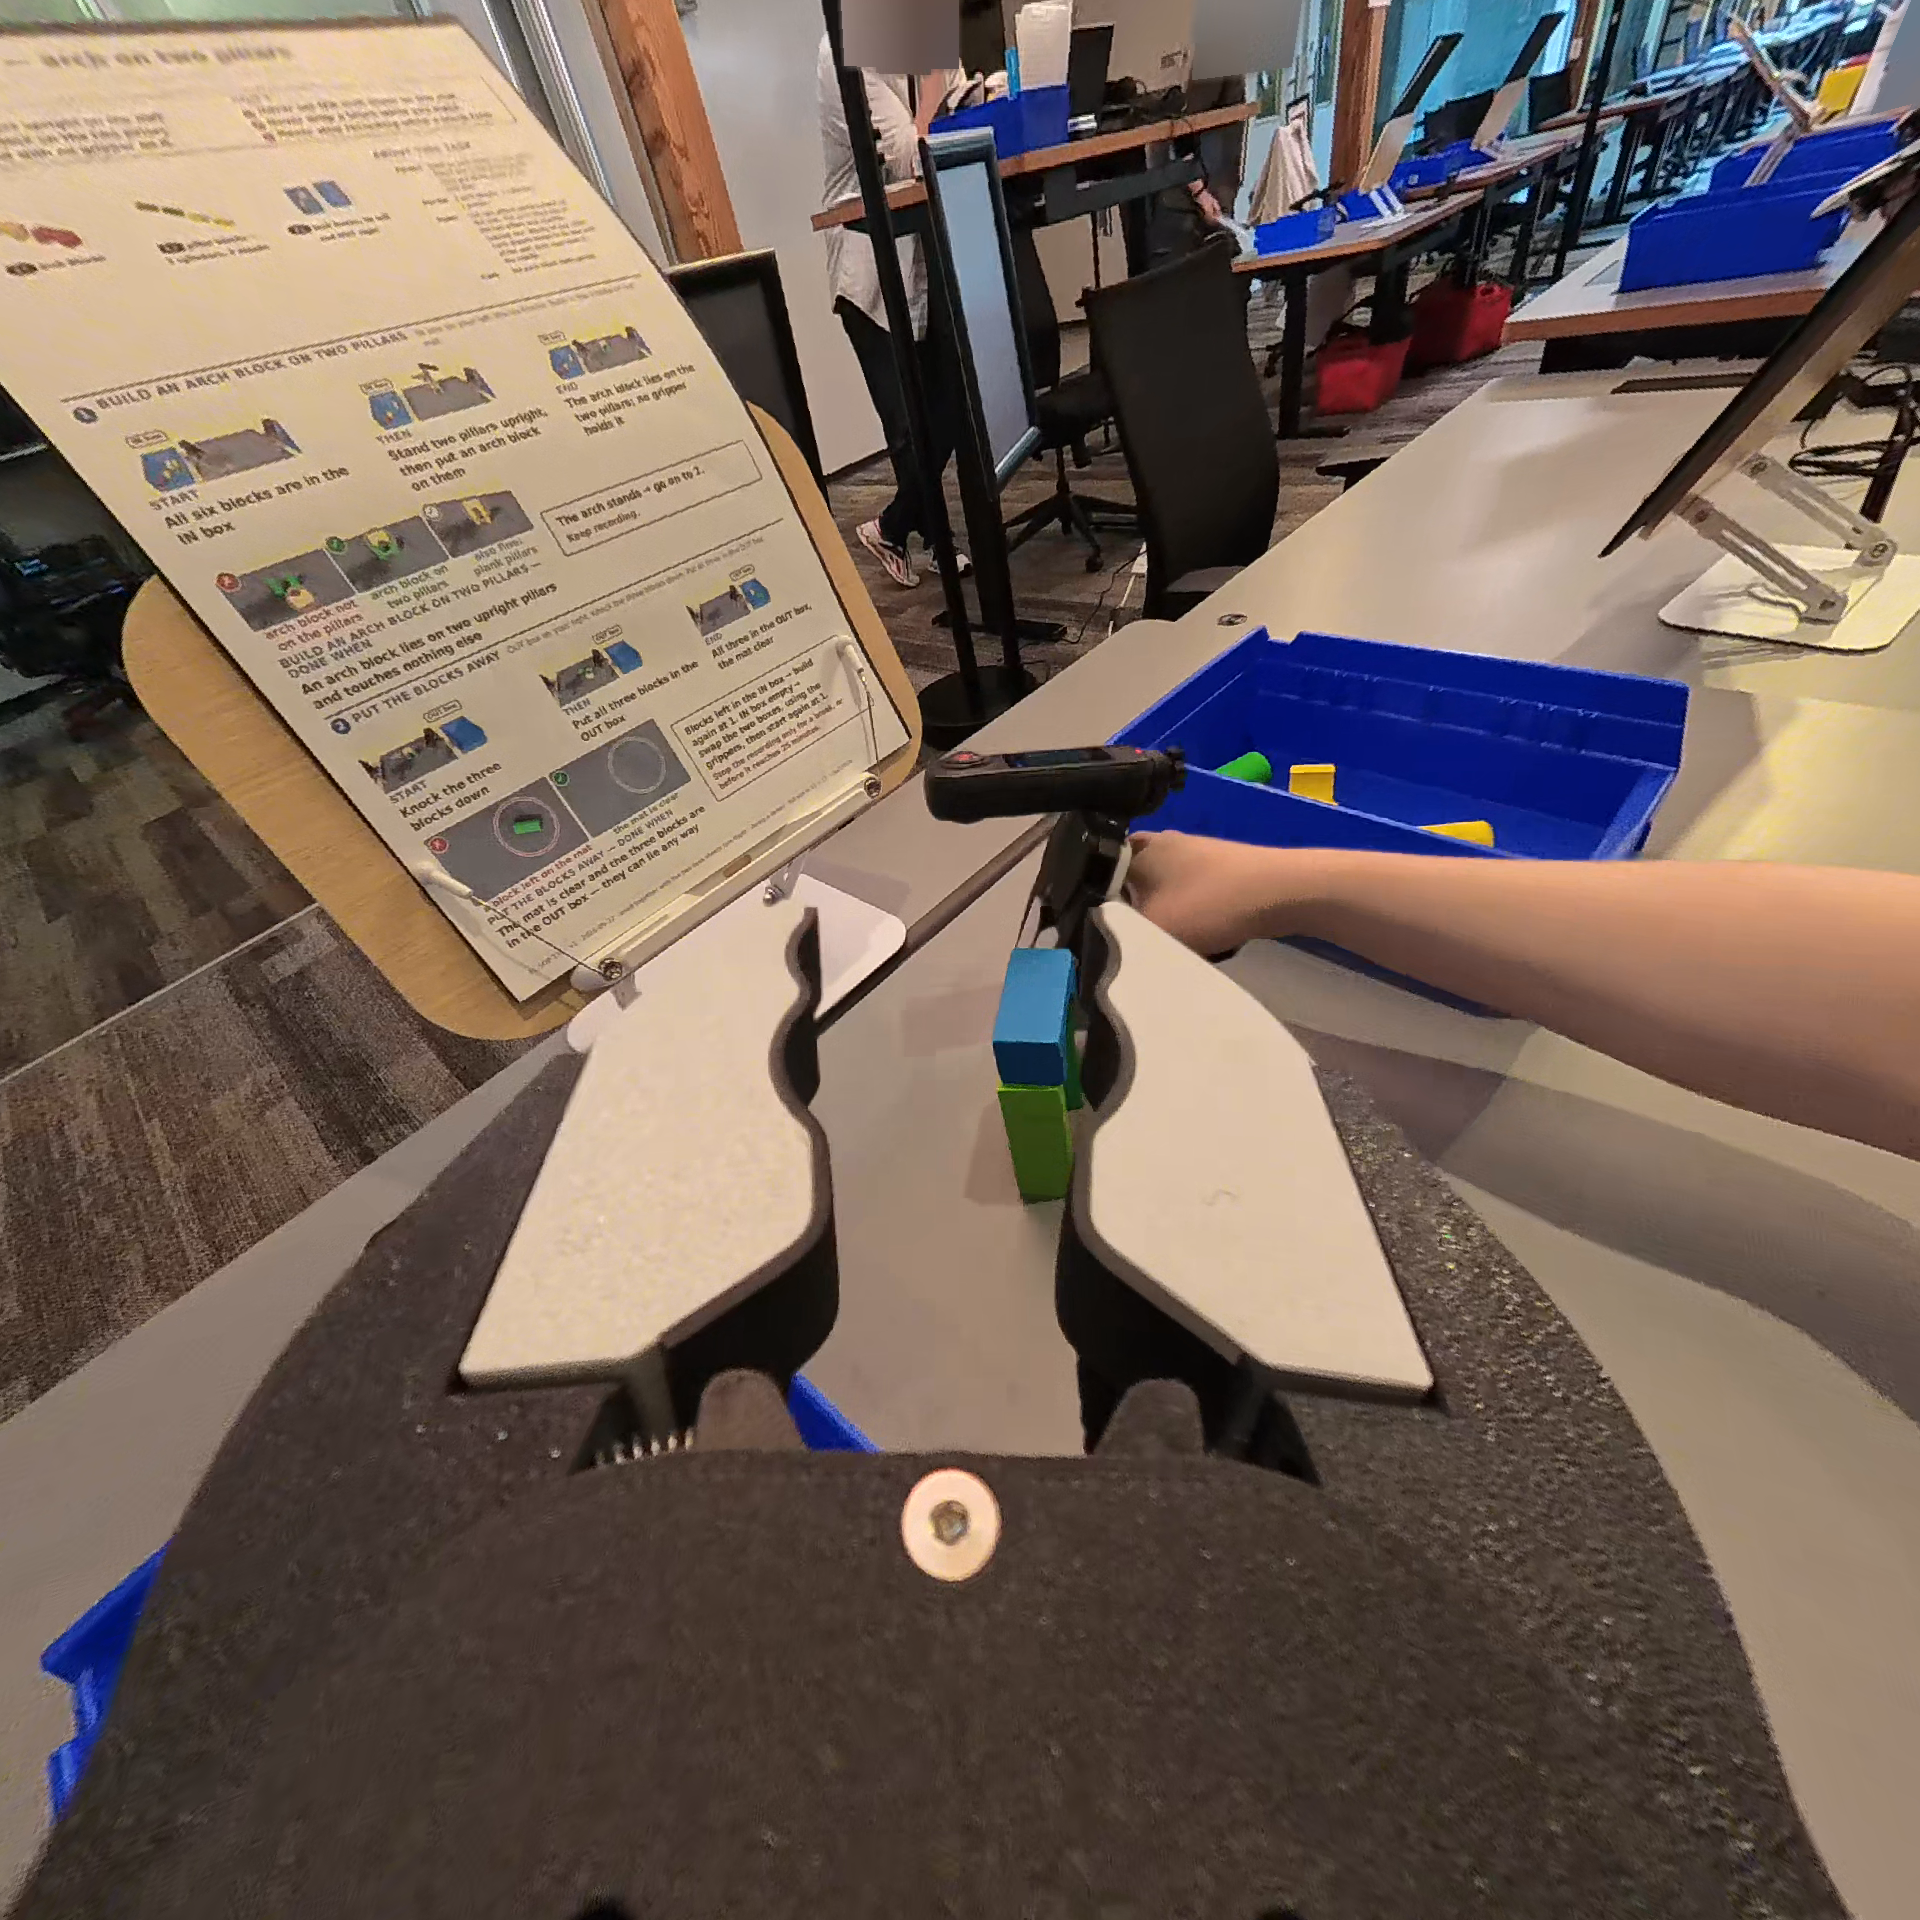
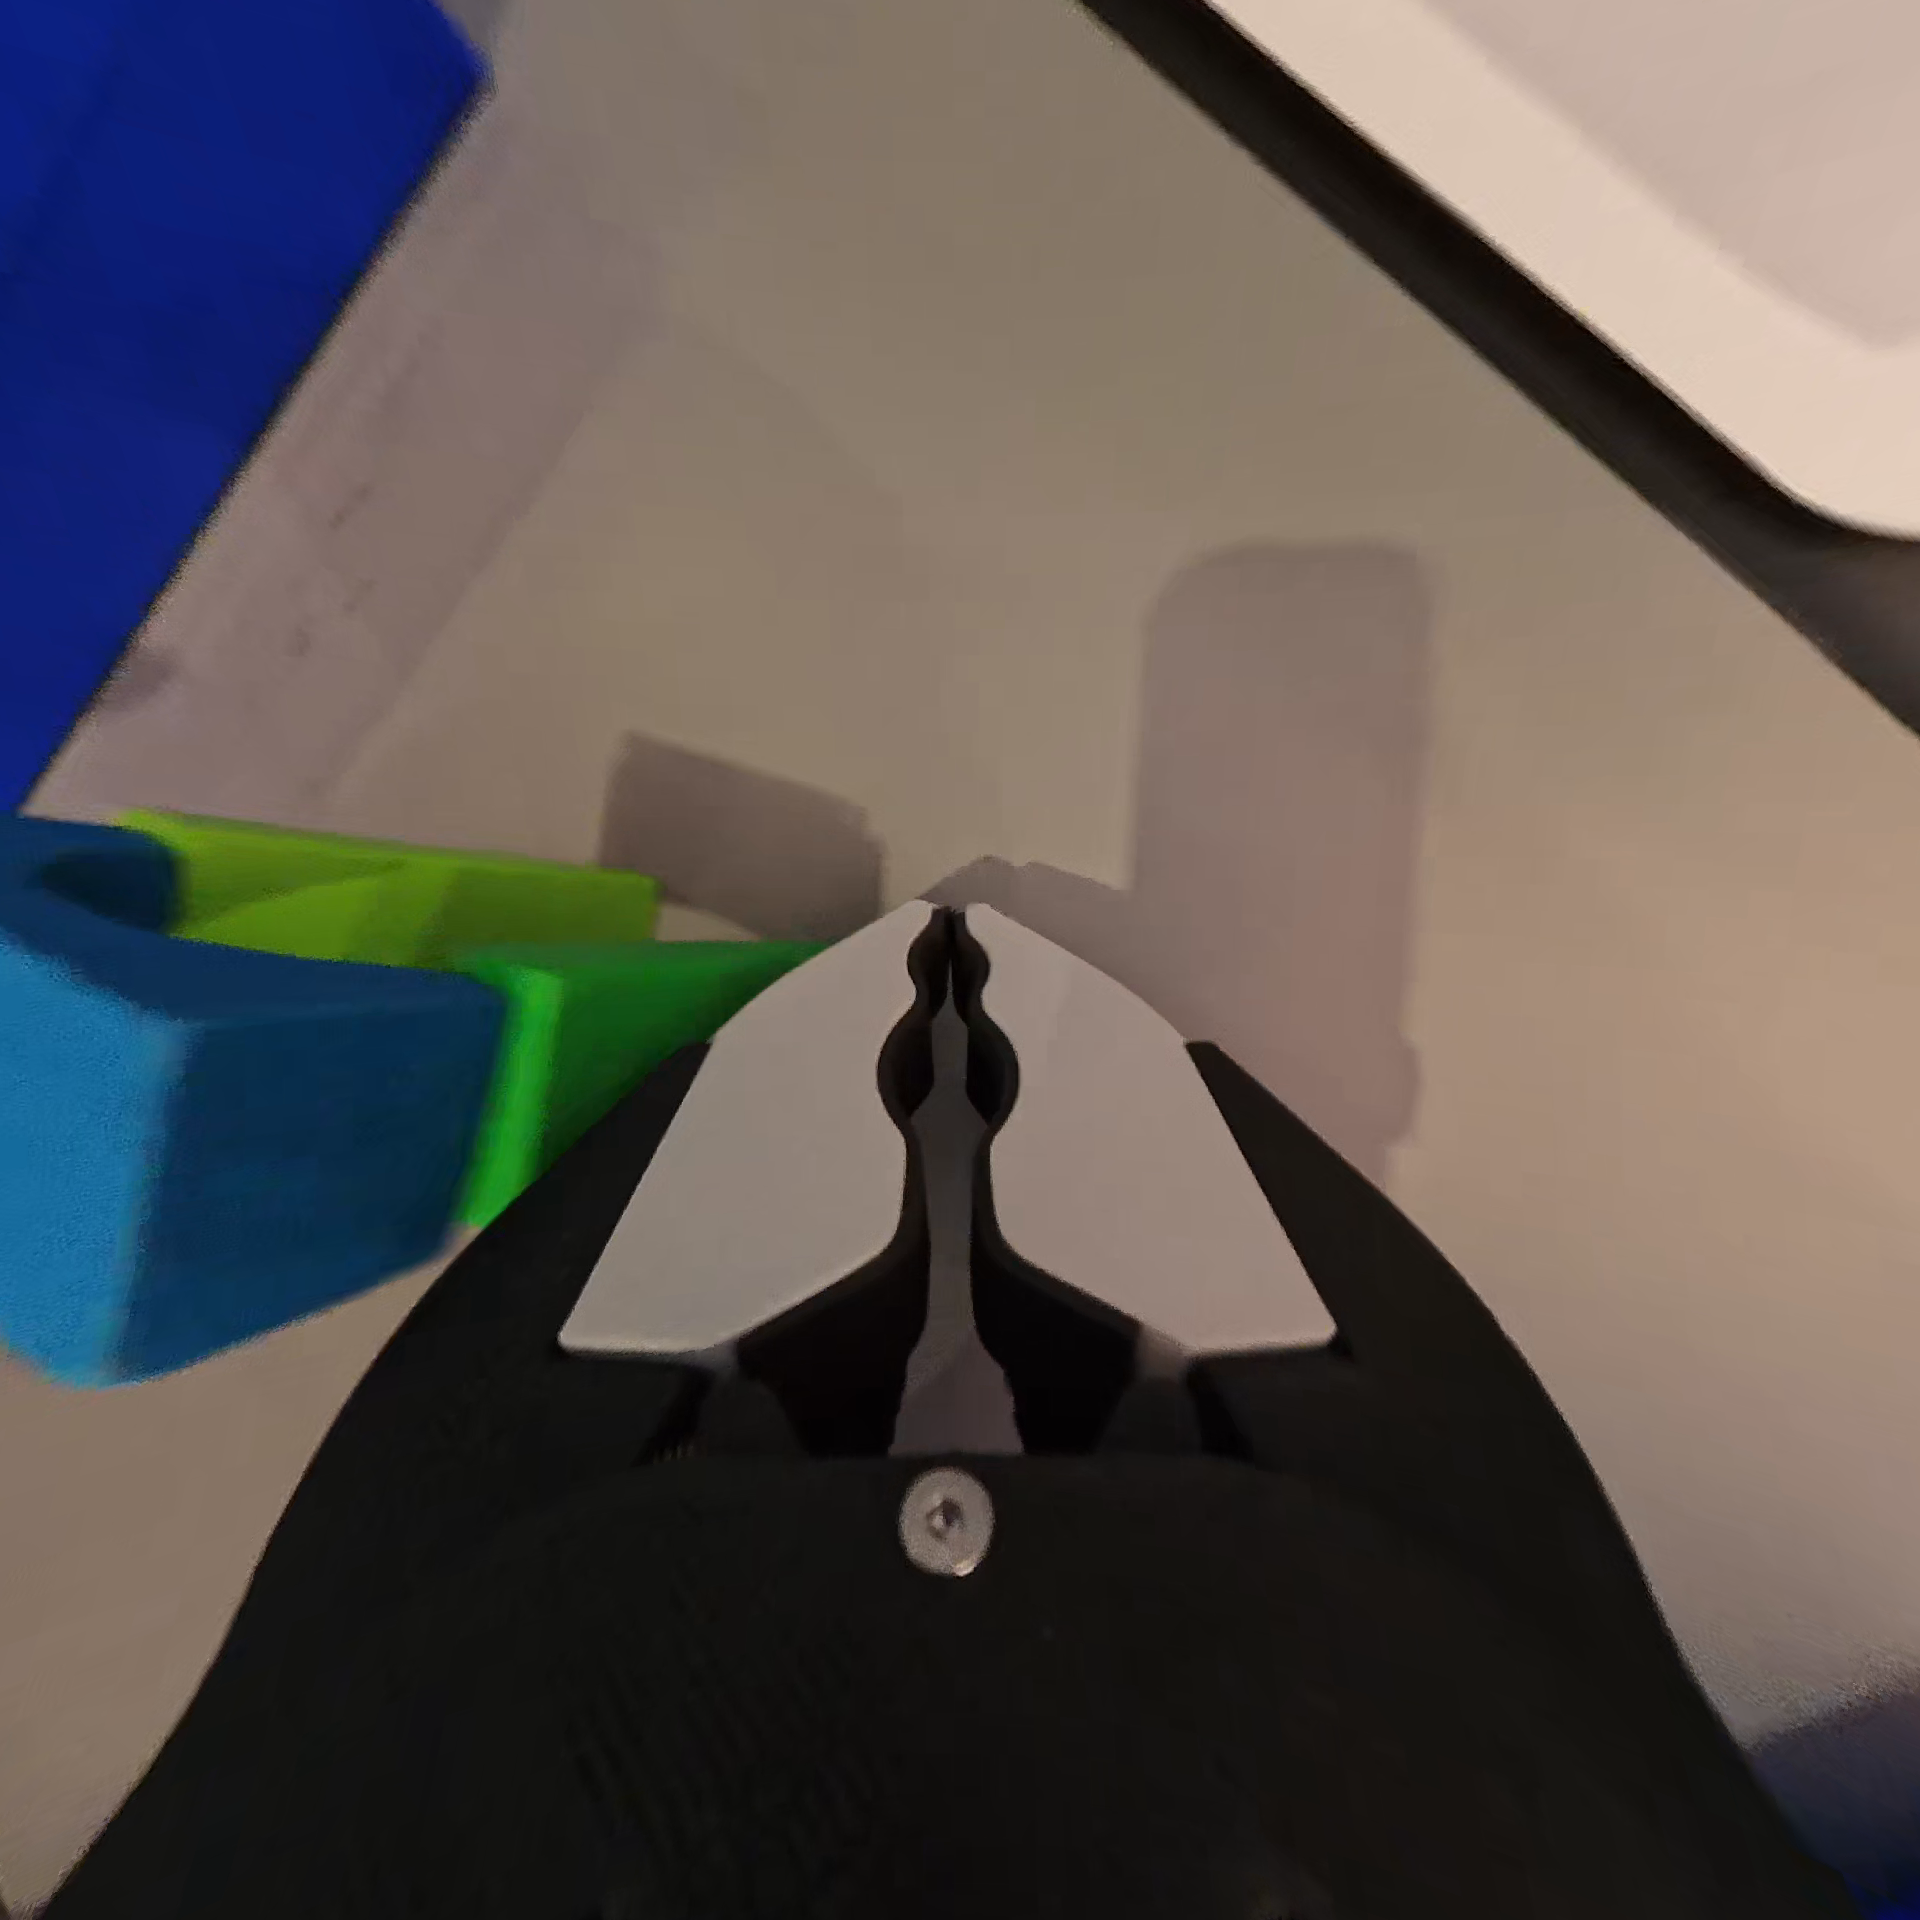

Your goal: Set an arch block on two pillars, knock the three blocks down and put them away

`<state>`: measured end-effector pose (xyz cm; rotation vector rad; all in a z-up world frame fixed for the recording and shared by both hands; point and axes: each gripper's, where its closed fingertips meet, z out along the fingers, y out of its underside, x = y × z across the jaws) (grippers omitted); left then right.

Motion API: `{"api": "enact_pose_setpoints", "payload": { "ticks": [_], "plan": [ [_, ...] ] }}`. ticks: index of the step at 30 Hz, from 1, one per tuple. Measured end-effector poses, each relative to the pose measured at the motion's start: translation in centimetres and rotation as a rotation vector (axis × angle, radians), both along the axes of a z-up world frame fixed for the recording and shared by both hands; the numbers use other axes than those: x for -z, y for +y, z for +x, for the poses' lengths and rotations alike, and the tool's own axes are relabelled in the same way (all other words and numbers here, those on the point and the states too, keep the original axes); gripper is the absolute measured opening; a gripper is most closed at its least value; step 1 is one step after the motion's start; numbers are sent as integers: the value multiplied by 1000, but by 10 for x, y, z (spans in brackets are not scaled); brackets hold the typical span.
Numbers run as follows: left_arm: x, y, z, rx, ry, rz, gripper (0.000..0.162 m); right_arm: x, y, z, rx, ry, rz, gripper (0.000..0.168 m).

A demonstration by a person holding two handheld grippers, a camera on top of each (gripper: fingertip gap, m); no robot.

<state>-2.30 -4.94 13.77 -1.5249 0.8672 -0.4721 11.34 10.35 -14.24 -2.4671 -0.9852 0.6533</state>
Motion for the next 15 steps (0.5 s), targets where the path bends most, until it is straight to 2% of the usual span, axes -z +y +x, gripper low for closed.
{"api": "enact_pose_setpoints", "payload": {
  "ticks": [5, 7, 9, 13, 15],
  "plan": [
    [0, -3, 2, 21, -17, -24, 48, -9, -50, -63, -220, 83, 16, 1],
    [2, -3, 1, 10, 4, -26, 48, -19, -62, -76, -272, 40, 53, 1],
    [2, -2, 0, 0, 10, -25, 48, -51, -57, -83, -273, 9, 171, 1],
    [5, -3, 0, 0, 22, -37, 52, -144, -64, -92, -336, 48, 398, 1],
    [13, -3, 0, 4, 68, -56, 56, -171, -72, -89, -340, 31, 491, 14]
  ]
}}
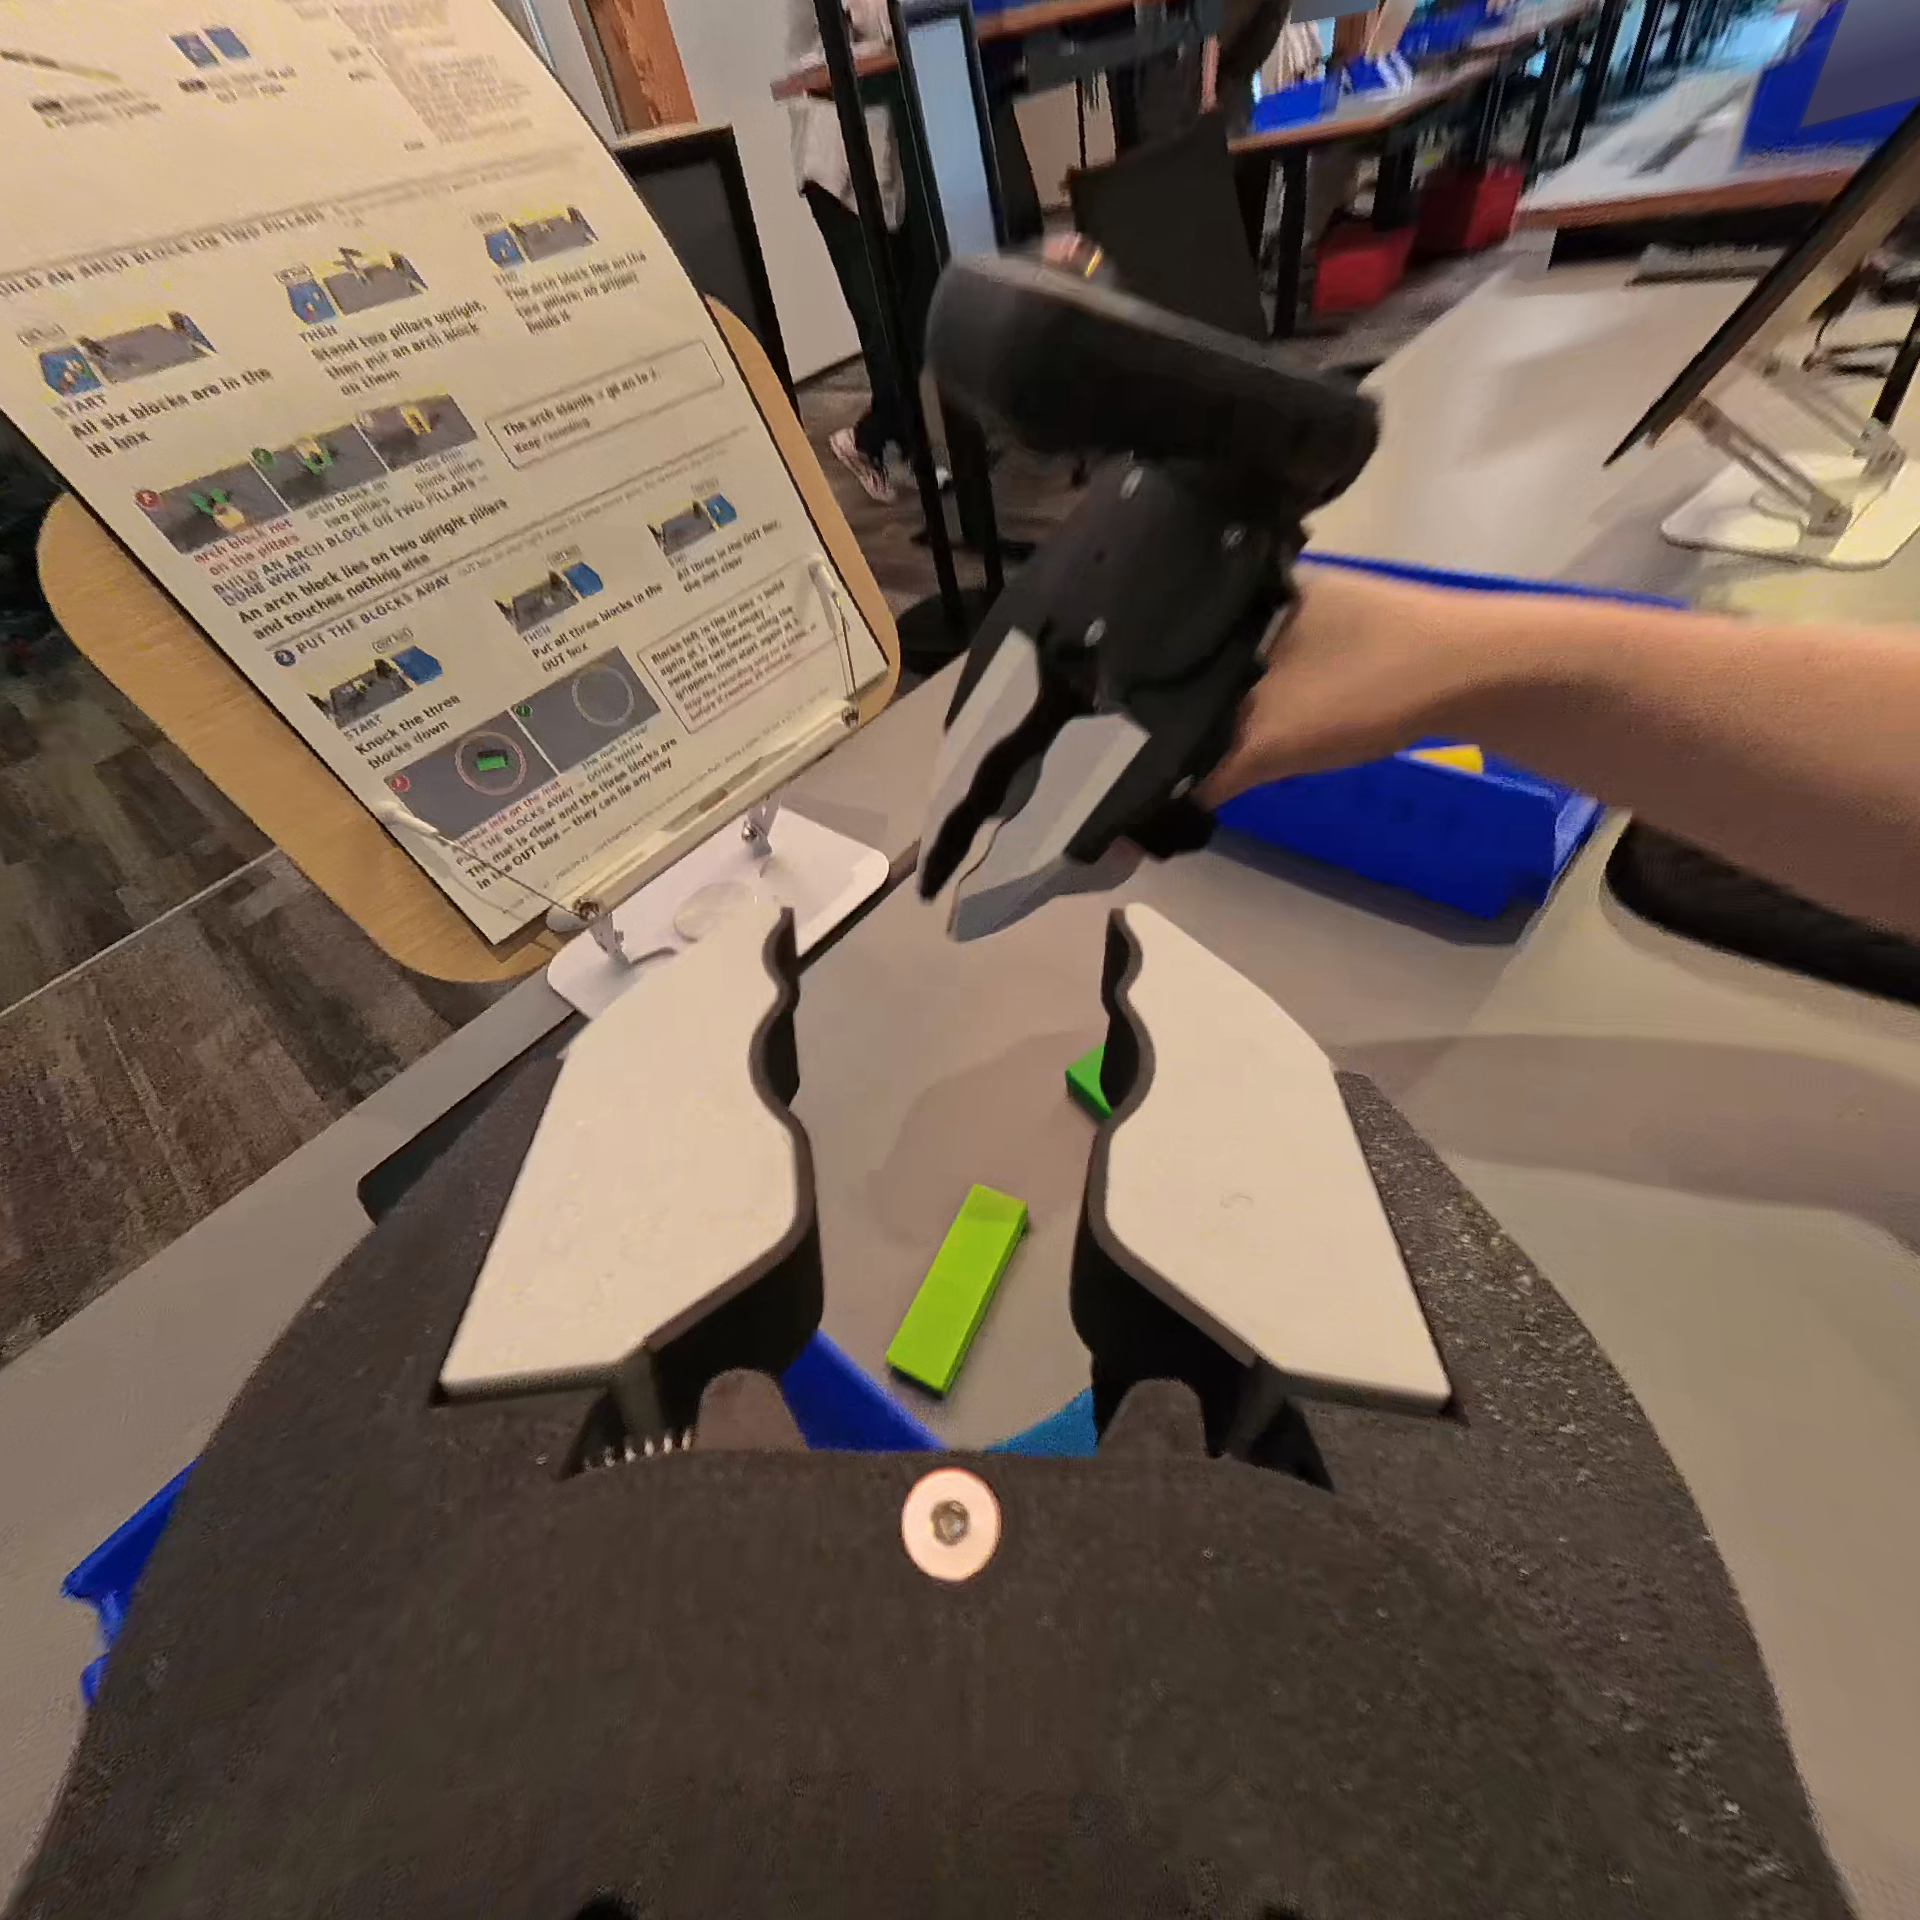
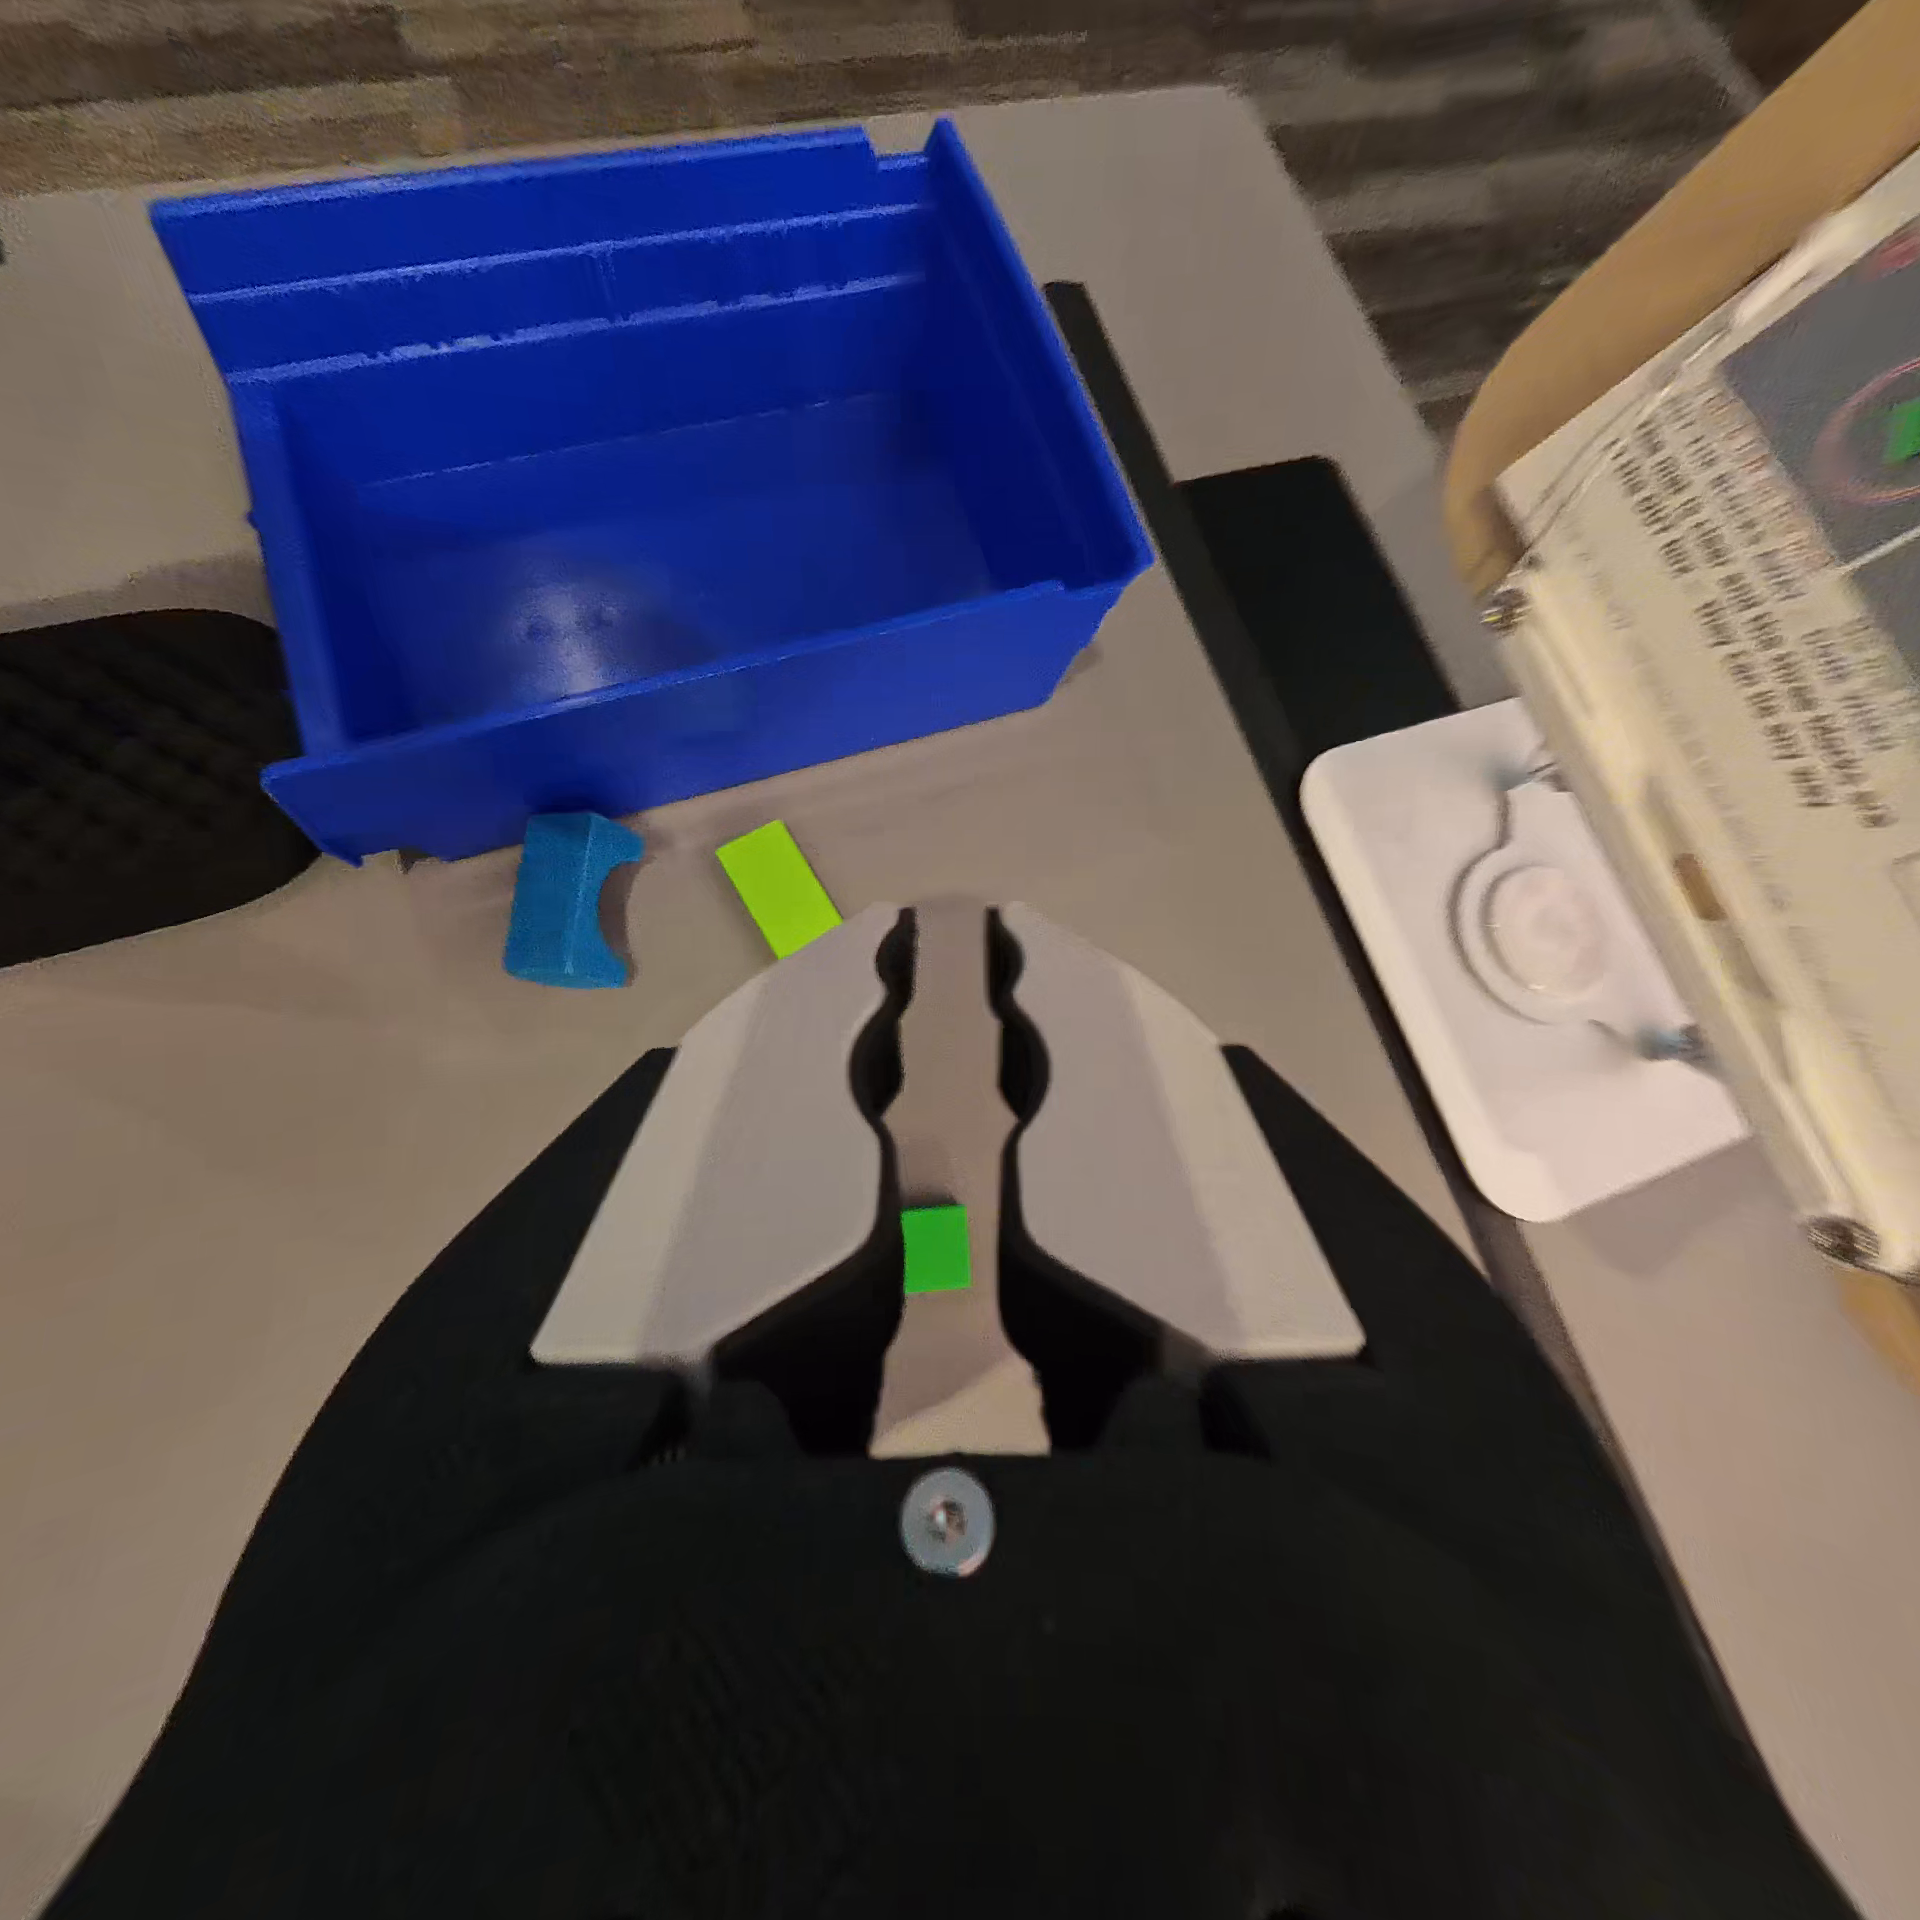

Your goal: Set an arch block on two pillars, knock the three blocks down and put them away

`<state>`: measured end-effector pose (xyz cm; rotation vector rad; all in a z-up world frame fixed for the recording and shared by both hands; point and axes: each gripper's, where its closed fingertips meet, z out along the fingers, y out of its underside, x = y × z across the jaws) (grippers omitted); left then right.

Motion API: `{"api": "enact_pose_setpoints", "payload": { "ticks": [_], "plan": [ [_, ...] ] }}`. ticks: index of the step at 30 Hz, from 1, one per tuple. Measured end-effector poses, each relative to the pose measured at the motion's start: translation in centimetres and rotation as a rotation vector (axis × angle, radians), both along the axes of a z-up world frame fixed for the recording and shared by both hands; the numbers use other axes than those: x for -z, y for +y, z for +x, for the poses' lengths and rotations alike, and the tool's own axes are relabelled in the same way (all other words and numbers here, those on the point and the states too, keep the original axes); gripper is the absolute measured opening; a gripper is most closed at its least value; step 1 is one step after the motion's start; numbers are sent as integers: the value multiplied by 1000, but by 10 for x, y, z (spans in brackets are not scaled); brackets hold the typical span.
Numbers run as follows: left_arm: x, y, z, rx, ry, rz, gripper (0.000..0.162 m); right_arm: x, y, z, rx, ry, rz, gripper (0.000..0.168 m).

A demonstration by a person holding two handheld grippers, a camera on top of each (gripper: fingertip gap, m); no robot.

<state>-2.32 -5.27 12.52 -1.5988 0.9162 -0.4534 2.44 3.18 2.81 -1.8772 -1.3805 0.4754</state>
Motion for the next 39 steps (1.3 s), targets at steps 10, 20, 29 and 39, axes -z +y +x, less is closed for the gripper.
{"api": "enact_pose_setpoints", "payload": {
  "ticks": [10, 20, 29, 39],
  "plan": [
    [14, 5, -30, -87, 183, 36, 59, 127, -54, 32, 16, 46, -13, 56],
    [17, 7, -43, -178, 248, 36, 58, 182, -43, 64, 590, -132, -220, 72],
    [36, 8, -37, -157, 282, -57, 53, 186, -30, 113, 562, -207, -342, 32],
    [156, 29, 43, -67, 609, -327, 31, 31, -22, 233, 681, -84, -117, 32]
  ]
}}
